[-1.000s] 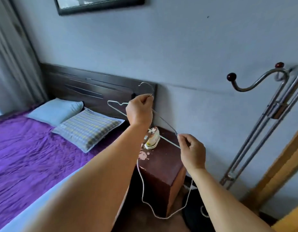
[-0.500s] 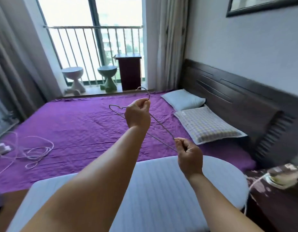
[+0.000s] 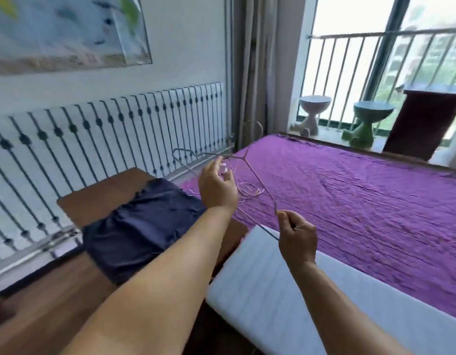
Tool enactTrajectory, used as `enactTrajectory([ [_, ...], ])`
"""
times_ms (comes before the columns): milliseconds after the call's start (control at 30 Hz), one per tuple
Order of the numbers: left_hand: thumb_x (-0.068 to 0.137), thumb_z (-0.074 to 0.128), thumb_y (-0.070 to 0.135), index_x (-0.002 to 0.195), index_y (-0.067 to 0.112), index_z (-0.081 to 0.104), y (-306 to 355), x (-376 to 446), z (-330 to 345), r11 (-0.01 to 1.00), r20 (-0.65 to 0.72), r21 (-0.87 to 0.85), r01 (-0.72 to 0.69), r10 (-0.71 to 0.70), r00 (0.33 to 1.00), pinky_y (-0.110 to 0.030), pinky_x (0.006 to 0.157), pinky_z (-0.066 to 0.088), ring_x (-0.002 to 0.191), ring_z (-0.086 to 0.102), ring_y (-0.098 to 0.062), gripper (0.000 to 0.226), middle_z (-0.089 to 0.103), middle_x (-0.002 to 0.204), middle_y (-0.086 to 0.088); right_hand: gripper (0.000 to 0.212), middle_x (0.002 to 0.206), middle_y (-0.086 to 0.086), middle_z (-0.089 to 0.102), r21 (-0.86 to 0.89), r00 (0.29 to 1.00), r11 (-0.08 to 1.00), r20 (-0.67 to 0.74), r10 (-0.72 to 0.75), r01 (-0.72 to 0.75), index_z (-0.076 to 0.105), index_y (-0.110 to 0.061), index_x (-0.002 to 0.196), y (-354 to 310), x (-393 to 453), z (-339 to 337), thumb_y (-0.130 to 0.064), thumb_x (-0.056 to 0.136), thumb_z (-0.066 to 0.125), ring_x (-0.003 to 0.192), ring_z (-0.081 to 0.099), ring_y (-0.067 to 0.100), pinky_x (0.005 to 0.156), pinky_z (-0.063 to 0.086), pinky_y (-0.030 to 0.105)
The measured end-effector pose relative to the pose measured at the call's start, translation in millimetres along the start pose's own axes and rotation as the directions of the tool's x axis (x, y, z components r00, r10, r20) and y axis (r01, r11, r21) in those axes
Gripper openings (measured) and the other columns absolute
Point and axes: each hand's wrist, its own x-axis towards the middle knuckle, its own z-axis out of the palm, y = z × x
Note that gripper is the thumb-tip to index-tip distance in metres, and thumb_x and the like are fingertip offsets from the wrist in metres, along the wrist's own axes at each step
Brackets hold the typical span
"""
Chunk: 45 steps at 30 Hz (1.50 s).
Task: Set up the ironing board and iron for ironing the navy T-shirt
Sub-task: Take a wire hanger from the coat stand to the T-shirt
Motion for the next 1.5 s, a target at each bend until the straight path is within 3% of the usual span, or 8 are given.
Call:
enactTrajectory([
  [133, 0.095, 0.048, 0.02, 0.142, 0.011, 0.039, -69.5, 52.2, -73.3, 0.988, 0.006, 0.041, 0.15, -0.15, 0.989, -0.035, 0.112, 0.032, 0.135, 0.039, -0.027, 0.048, 0.041, 0.147, -0.011, 0.021, 0.049, -0.005, 0.045, 0.099, 0.995, 0.992, 0.068, 0.078, -0.084, 0.071, -0.011, 0.074, -35.6, -15.3, 105.4, -0.022, 0.088, 0.061, 0.052, 0.041, 0.013, 0.056, 0.033, 0.03],
  [367, 0.096, 0.044, 0.023, 0.146, 0.006, 0.026, -166.3, 131.4, -189.2, 0.936, 0.101, -0.02, 0.35, -0.347, 0.932, -0.04, 0.107, 0.039, 0.128, 0.047, -0.032, 0.055, 0.046, 0.143, -0.016, 0.022, 0.053, -0.007, 0.052, 0.195, 0.972, 0.969, 0.206, 0.112, -0.153, 0.068, -0.02, 0.07, -103.0, -60.6, 283.2, -0.023, 0.089, 0.058, 0.062, 0.048, 0.014, 0.067, 0.038, 0.028],
  [600, 0.094, 0.05, 0.015, 0.132, 0.006, 0.052, -231.2, 192.9, -257.6, 0.877, 0.005, -0.199, 0.437, -0.445, 0.895, -0.033, 0.088, 0.054, 0.095, 0.067, -0.023, 0.039, 0.067, 0.119, -0.014, 0.023, 0.047, -0.009, 0.039, 0.308, 0.895, 0.879, 0.377, 0.239, -0.364, 0.067, -0.02, 0.068, -136.7, -91.2, 387.0, -0.02, 0.088, 0.057, 0.038, 0.032, 0.003, 0.041, 0.033, 0.014],
  [733, 0.087, 0.06, 0.014, 0.123, 0.011, 0.06, -256.6, 225.9, -278.7, 0.862, -0.085, -0.238, 0.448, -0.478, 0.874, -0.036, 0.084, 0.057, 0.084, 0.067, -0.021, 0.036, 0.071, 0.101, -0.009, 0.023, 0.057, -0.004, 0.047, 0.345, 0.863, 0.838, 0.437, 0.254, -0.422, 0.068, -0.021, 0.07, -143.9, -100.4, 438.4, -0.019, 0.09, 0.057, 0.044, 0.039, 0.004, 0.047, 0.037, 0.019],
  [933, 0.086, 0.061, 0.01, 0.12, 0.01, 0.061, -305.4, 298.8, -294.6, 0.887, -0.16, -0.046, 0.46, -0.461, 0.873, -0.04, 0.086, 0.057, 0.091, 0.068, -0.028, 0.034, 0.06, 0.087, 0.002, 0.021, 0.065, 0.0, 0.055, 0.341, 0.789, 0.795, 0.558, 0.258, -0.501, 0.069, -0.017, 0.078, -133.7, -90.0, 534.9, -0.016, 0.092, 0.053, 0.054, 0.044, 0.01, 0.053, 0.038, 0.025],
  [1033, 0.088, 0.056, 0.006, 0.078, 0.019, 0.062, -335.3, 349.2, -293.0, 0.877, -0.139, 0.14, 0.46, -0.442, 0.886, -0.034, 0.085, 0.052, 0.087, 0.061, -0.026, 0.017, 0.055, 0.075, 0.008, 0.02, 0.07, -0.002, 0.06, 0.27, 0.758, 0.823, 0.597, 0.264, -0.499, 0.068, -0.014, 0.082, -128.3, -70.2, 586.8, -0.004, 0.087, 0.052, 0.059, 0.047, 0.009, 0.055, 0.039, 0.021],
  [1167, 0.088, 0.055, 0.004, 0.115, 0.011, 0.066, -367.9, 402.2, -288.5, 0.837, -0.049, 0.284, 0.467, -0.474, 0.879, -0.026, 0.082, 0.049, 0.104, 0.063, -0.027, 0.029, 0.067, 0.11, -0.007, 0.032, 0.074, 0.001, 0.064, 0.228, 0.749, 0.805, 0.562, 0.35, -0.547, 0.069, -0.018, 0.082, -127.1, -41.0, 645.2, 0.003, 0.077, 0.046, 0.06, 0.052, 0.012, 0.057, 0.043, 0.024],
  [1500, 0.085, 0.054, 0.0, 0.104, 0.017, 0.07, -459.4, 483.1, -270.0, 0.775, 0.285, 0.546, 0.318, -0.529, 0.799, -0.03, 0.084, 0.055, 0.091, 0.065, -0.026, 0.03, 0.068, 0.096, -0.009, 0.021, 0.069, -0.003, 0.062, -0.066, 0.791, 0.855, 0.351, 0.502, -0.514, 0.072, -0.015, 0.096, -85.9, 15.1, 736.2, -0.025, 0.083, 0.06, 0.059, 0.054, 0.01, 0.06, 0.045, 0.026],
])
